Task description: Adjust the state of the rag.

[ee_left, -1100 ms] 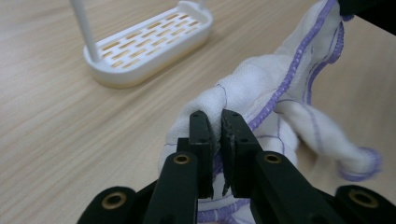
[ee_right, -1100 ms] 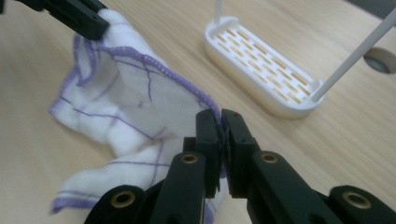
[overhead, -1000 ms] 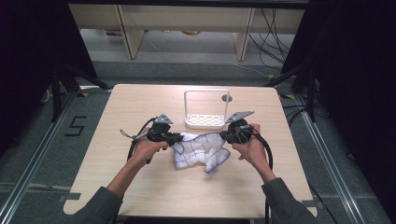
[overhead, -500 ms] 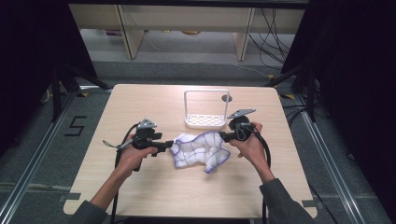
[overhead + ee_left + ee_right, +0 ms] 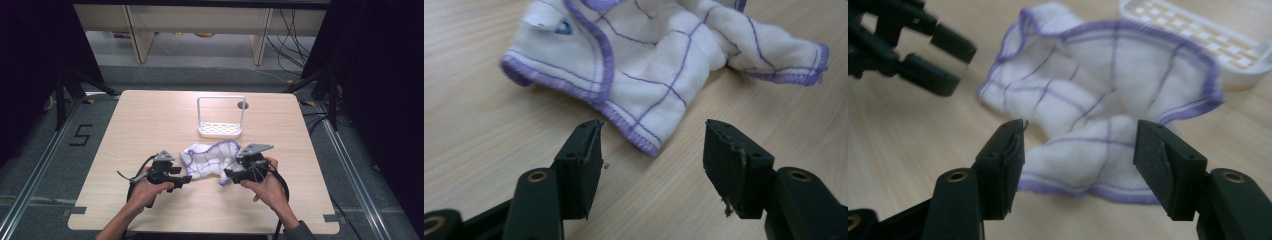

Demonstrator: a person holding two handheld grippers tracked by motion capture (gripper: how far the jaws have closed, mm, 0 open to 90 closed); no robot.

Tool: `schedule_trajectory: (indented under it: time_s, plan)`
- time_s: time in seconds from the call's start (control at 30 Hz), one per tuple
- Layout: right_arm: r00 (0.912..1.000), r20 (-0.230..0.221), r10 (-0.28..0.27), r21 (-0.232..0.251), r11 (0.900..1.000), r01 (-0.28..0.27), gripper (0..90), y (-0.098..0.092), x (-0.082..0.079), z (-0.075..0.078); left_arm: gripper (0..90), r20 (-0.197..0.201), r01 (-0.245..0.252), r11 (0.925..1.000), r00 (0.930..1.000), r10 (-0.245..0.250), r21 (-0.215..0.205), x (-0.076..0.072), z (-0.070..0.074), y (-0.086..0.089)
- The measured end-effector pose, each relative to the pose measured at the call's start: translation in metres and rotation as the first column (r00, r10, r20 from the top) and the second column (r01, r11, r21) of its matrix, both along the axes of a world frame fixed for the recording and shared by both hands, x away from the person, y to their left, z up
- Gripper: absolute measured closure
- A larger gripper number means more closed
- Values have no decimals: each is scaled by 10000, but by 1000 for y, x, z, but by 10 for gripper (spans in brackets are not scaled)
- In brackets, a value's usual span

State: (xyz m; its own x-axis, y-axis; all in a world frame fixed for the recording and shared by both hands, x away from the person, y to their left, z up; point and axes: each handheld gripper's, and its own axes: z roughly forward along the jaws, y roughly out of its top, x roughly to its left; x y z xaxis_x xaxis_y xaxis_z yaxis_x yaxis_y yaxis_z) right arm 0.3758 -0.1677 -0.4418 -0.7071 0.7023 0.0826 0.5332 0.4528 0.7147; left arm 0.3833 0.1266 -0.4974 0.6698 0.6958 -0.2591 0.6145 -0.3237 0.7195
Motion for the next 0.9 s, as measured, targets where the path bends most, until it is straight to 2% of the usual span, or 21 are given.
schedule_trajectory:
  time_s: [0.03, 0.07, 0.17, 0.27, 0.33, 0.37, 0.4, 0.43, 0.5, 0.53, 0.63, 0.67, 0.7, 0.73, 0.8, 0.87, 0.9]
  plan:
    - [9999, -123, 94, -151, 9998, -96, 372, 2, -3, -2, 407, 4, 177, 9994, 9998, -178, 289, 0, -2, -4]
    - [9999, -13, 134, -167, 9998, -134, 368, 6, -7, -6, 407, 5, 232, 9991, 9997, -233, 352, 1, -4, -8]
    - [9994, -152, 304, -402, 9987, -310, 360, 15, -12, -17, 386, 127, 154, 9977, 9998, -162, 665, 4, -8, -18]
    - [9986, -346, 395, -661, 9969, -417, 367, 22, -15, -23, 410, 444, 226, 9922, 9986, -282, 1230, 6, -10, -24]
    - [9982, -154, 585, -1193, 9910, -599, 476, 25, -14, -28, 513, 804, 254, 9864, 9960, -389, 1621, 7, -11, -28]
    - [9984, -176, 530, -1250, 9906, -548, 532, 26, -14, -28, 562, 981, 315, 9829, 9939, -500, 1814, 9, -12, -29]
    - [9987, 26, 503, -1309, 9902, -495, 625, 25, -11, -31, 633, 1104, 341, 9817, 9923, -555, 1872, 10, -12, -29]
    - [9984, -59, 569, -1369, 9889, -571, 691, 22, -9, -30, 708, 1287, 380, 9813, 9897, -631, 1886, 12, -12, -29]
    - [9978, 281, 600, -1329, 9896, -557, 772, 14, -5, -30, 819, 1552, 536, 9777, 9841, -862, 2031, 13, -9, -28]
    - [9970, 265, 733, -1293, 9892, -693, 783, 10, -4, -28, 832, 1587, 584, 9790, 9832, -903, 1951, 13, -8, -27]
    - [9985, 250, 481, -924, 9947, -456, 799, -3, -7, -19, 838, 1575, 875, 9838, 9811, -1123, 1564, 9, 2, -17]
    - [9981, 238, 569, -888, 9946, -545, 802, -11, -7, -14, 839, 1556, 922, 9859, 9812, -1138, 1396, 7, 5, -15]
    - [9982, 395, 442, -728, 9965, -412, 802, -14, -9, -12, 838, 1548, 1018, 9868, 9805, -1209, 1262, 5, 9, -12]
    - [9986, 281, 438, -699, 9967, -417, 802, -19, -10, -8, 838, 1536, 1107, 9876, 9799, -1272, 1116, 2, 14, -8]
    - [9985, 304, 454, -252, 9987, -447, 802, -31, -15, 1, 837, 1653, 1350, 9864, 9749, -1490, 934, -6, 27, 3]
    - [9975, 464, 526, -127, 9986, -520, 803, -43, -21, 6, 837, 1652, 1420, 9866, 9742, -1537, 805, -13, 33, 8]
    - [9983, 351, 454, -23, 9990, -454, 803, -45, -25, 8, 837, 1646, 1464, 9876, 9743, -1538, 566, -16, 35, 10]
